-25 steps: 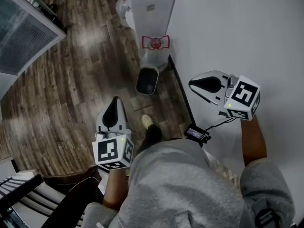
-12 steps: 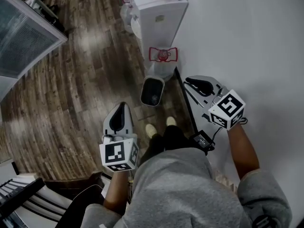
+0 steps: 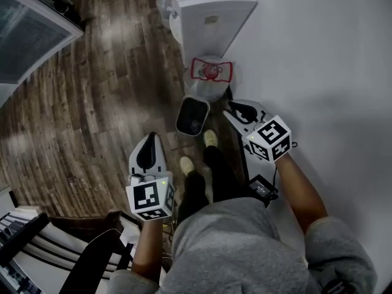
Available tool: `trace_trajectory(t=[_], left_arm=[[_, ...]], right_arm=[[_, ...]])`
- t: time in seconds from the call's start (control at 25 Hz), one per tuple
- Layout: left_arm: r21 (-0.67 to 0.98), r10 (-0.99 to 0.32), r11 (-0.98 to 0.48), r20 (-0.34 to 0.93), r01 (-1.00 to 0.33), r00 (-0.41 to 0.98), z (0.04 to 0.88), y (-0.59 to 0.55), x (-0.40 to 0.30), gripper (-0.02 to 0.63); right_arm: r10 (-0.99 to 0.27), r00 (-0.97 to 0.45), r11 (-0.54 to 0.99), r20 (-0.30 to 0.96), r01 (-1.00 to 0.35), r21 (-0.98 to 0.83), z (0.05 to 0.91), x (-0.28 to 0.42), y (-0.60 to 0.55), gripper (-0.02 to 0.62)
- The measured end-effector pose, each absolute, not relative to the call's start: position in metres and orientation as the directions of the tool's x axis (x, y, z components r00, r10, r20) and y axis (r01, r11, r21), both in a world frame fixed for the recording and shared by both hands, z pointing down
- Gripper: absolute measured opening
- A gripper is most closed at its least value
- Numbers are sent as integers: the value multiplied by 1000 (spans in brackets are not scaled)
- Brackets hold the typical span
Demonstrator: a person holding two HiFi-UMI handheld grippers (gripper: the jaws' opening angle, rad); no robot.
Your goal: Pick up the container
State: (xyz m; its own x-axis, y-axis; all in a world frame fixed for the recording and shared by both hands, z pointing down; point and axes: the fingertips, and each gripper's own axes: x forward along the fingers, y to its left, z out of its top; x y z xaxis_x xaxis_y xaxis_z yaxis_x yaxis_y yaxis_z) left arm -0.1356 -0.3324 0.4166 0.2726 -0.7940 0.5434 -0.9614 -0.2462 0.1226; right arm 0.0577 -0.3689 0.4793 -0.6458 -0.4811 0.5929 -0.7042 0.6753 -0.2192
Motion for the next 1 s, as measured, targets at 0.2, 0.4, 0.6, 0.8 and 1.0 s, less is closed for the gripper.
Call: trace_trajectory(t=[0.2,0.4,0.6,0.8,1.0], left_arm=[[137,-757,-208,605,-969,248,469,-348,-130,15],[156,-692,-191,678,-969,246,547,-348,-124,15],[178,-626,-161,742,-971,240,634,-341,-125,15],[207,-572,-135,782,-969,247,721,-333,-125,15],[226,-541,-111,803,-968,249,794,-332,-125,15]], right_arm=[[-375,-639,668,672,-689,-282,560,46,-374,112],[-304,-585,647,752,-706,-287,657,44,-382,126],[-267,-519,598,812,-750,-283,761,52,-390,130],[-226,-471,586,853,-765,-267,860,57,-385,130],[-204,-439,581,875,-774,-252,941,61,-385,133]])
